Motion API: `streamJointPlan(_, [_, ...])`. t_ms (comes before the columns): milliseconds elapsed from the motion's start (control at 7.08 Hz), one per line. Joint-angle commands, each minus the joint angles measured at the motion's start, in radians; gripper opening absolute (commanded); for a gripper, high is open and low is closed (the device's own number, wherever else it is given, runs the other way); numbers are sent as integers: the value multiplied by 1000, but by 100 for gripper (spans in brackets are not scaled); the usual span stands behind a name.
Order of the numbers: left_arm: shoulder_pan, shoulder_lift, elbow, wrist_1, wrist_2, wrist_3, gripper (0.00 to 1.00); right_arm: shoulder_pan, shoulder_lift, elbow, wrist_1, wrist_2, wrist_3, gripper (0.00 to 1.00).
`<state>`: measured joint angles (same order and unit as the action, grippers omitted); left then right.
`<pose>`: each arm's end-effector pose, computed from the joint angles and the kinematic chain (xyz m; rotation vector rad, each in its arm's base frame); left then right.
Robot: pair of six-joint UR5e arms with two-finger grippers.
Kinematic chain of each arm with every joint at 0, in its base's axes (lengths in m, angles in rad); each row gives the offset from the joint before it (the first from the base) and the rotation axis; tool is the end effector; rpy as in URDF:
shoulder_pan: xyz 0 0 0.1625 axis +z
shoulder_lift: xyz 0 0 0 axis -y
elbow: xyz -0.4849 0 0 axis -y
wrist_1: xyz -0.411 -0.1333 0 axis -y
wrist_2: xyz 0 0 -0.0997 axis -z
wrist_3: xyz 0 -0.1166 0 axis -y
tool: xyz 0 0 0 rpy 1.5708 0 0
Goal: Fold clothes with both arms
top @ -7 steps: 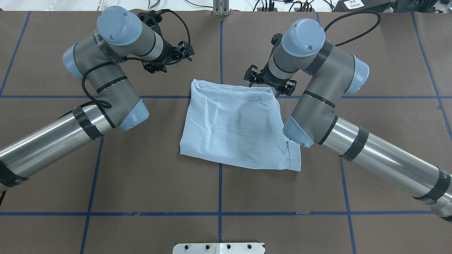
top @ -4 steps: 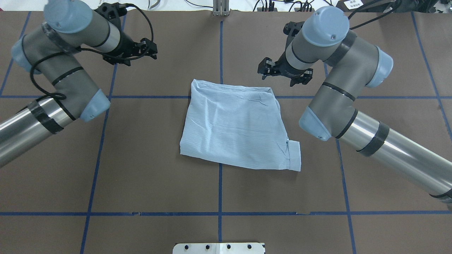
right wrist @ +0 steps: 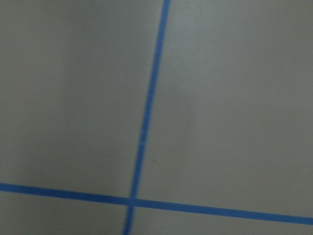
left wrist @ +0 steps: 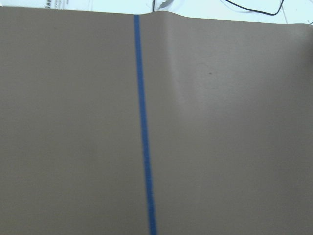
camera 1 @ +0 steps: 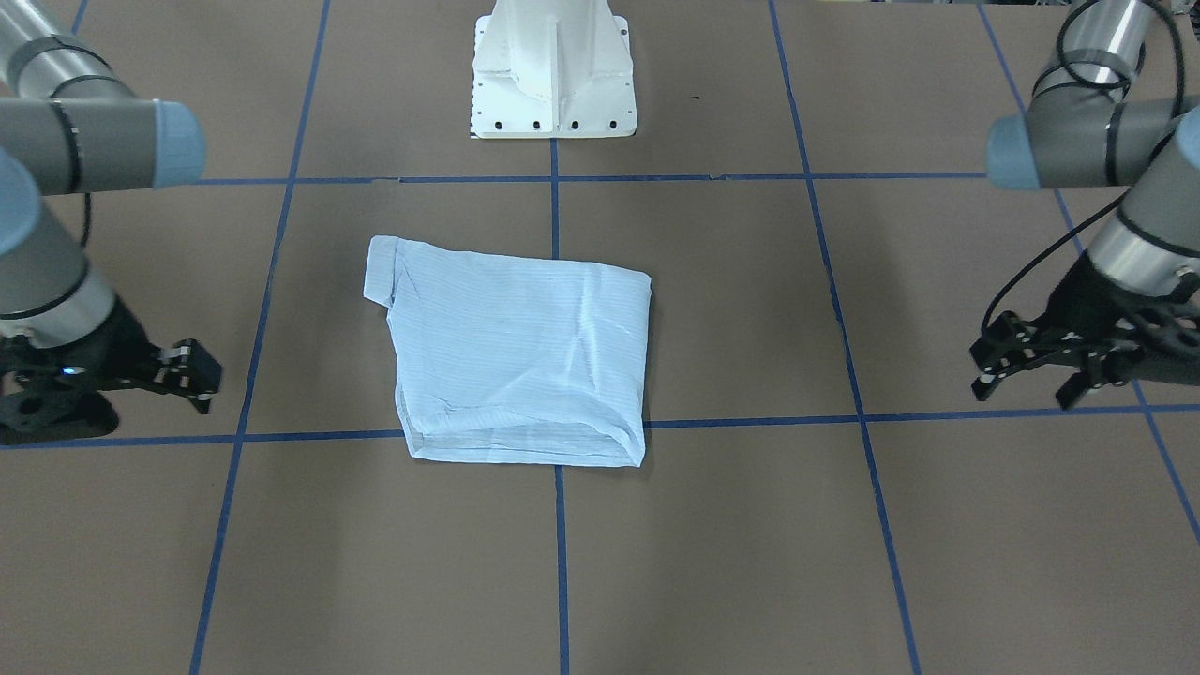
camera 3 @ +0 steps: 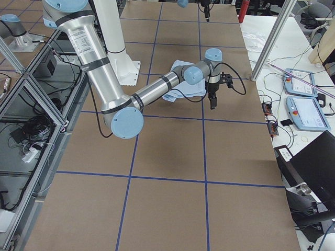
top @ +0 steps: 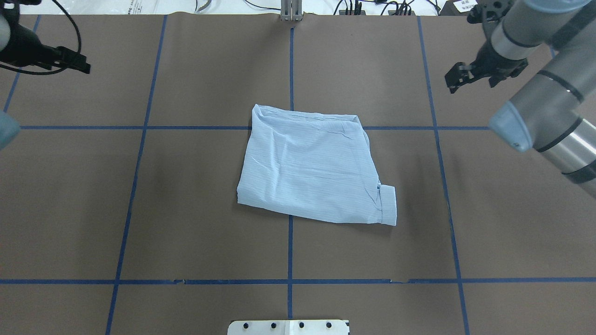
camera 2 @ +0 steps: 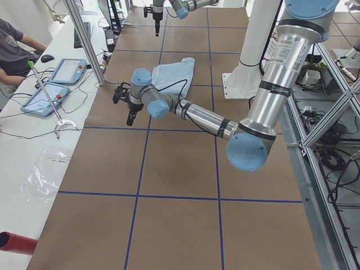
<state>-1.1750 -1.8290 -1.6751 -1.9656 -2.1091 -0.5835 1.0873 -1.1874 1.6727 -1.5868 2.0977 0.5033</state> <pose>0.1825 -0.6275 0.4898 0.4102 0.7978 0.0288 -0.2497 -0.6363 0.4653 0.1587 -0.6724 -0.1046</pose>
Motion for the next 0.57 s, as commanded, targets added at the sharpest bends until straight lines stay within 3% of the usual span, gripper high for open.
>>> streamJointPlan(0, [-118,115,-83,166,-6,328,100,226,-157,-2,-24,156,-383,100])
streamJointPlan(283, [-216,210,-71,169,-94,523,100,356,-250,-7,-83,199,-658,100])
streamJointPlan(424, [-238,267,-81,150,-115,594,100,402,-279,-1,-108,231,-684,100])
